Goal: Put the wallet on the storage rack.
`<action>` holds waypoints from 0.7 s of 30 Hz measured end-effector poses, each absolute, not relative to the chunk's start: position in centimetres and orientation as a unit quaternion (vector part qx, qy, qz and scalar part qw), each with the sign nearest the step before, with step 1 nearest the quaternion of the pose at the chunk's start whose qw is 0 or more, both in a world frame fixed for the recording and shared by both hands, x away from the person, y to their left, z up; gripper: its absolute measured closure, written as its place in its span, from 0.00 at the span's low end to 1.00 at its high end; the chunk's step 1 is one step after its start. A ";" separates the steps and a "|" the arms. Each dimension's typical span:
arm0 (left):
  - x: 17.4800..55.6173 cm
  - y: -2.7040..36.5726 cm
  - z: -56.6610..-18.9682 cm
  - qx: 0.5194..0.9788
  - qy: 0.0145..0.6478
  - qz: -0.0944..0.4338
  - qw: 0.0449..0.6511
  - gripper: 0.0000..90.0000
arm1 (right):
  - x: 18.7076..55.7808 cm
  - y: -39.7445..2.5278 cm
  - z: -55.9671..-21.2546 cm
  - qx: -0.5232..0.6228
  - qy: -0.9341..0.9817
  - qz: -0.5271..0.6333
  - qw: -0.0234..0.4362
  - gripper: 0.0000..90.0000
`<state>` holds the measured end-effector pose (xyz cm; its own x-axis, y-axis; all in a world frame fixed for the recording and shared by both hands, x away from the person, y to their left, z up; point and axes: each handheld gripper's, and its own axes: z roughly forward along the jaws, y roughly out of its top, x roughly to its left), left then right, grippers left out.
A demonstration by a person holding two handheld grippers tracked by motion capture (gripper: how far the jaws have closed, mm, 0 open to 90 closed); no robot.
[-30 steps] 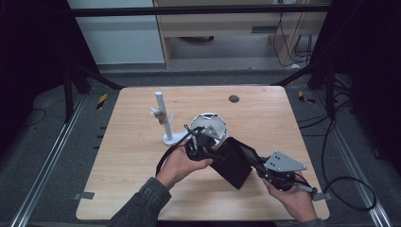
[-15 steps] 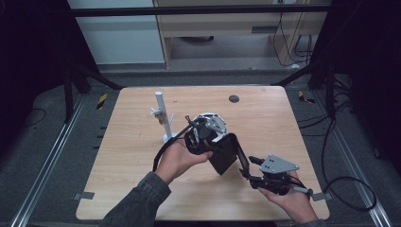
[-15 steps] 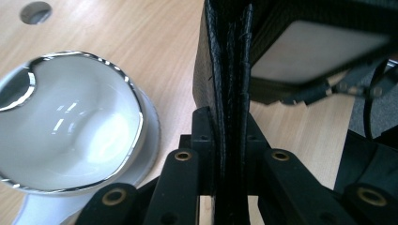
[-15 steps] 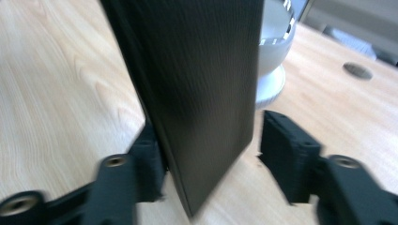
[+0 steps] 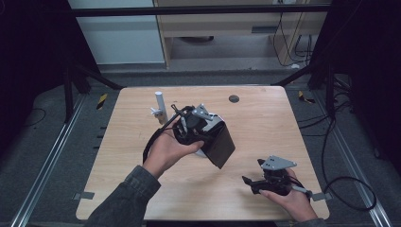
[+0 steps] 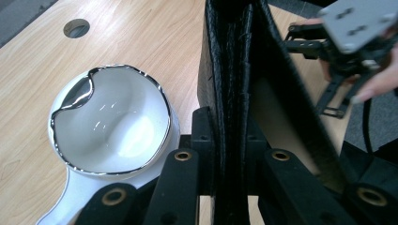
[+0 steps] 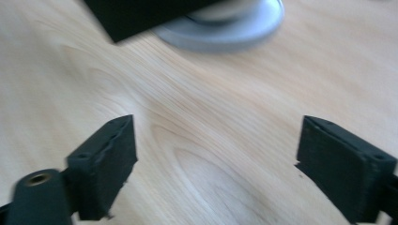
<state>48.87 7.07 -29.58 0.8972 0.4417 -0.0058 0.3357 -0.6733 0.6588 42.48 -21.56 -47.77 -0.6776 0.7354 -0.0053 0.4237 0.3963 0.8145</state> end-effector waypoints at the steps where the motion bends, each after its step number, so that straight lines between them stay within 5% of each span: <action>1: 48.9 7.2 -29.4 0.911 0.215 0.077 0.344 0.90 | 42.7 -21.7 -48.1 0.369 0.813 0.410 0.186 0.13; 21: 50.0 8.5 -26.7 0.896 0.241 0.093 0.361 0.90 | 44.7 -23.8 -50.3 0.468 0.790 0.352 0.181 0.08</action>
<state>49.99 8.48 -26.74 0.8668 0.4985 -0.0075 0.3643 -0.6231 0.6921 44.73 -23.75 -50.31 -0.4971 0.8666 0.0436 0.6126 0.3149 0.7250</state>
